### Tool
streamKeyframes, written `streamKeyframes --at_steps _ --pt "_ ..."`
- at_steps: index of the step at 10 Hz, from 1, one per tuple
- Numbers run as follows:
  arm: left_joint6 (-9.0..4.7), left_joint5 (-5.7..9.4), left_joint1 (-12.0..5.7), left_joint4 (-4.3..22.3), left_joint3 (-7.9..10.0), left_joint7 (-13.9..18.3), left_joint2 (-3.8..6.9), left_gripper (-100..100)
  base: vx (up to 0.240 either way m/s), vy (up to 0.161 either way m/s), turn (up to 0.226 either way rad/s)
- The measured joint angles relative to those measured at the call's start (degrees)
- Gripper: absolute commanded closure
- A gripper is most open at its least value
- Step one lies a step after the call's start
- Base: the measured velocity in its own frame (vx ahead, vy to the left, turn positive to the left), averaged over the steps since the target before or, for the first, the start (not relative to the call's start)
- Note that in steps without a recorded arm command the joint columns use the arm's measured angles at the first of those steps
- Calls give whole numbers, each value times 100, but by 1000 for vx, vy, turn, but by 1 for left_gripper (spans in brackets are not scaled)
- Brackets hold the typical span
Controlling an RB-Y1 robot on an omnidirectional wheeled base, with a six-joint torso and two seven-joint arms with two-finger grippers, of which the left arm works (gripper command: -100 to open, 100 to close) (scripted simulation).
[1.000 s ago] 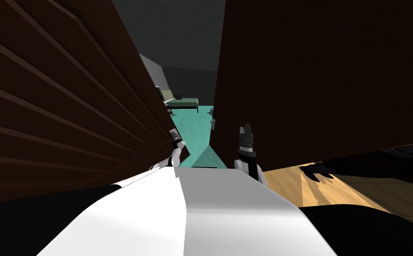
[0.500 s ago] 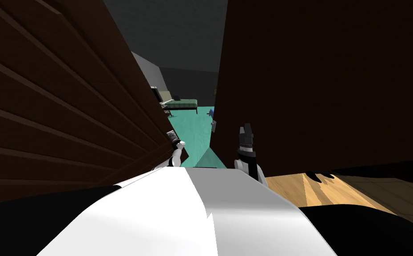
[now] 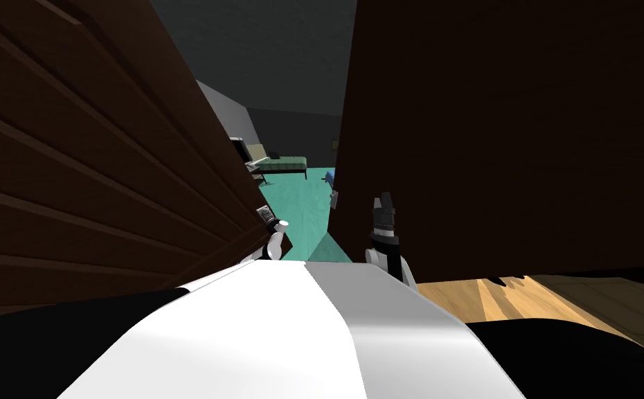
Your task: Push the door open
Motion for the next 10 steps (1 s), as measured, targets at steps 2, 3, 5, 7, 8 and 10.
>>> streamKeyframes --at_steps 2,3,5,7,8,10 --pt "-7 39 29 -114 64 -72 19 100 38 33 15" --pt "-13 42 21 -200 78 -108 -9 100 113 94 -81" --pt "-177 163 -46 -8 261 -235 126 100 131 108 -37" --pt "-160 194 3 -316 320 -335 65 100 75 64 -20" --pt "-195 244 17 -400 404 -423 11 100 108 80 -32" --pt "-283 304 28 -418 499 -489 -1 100 83 64 -14"
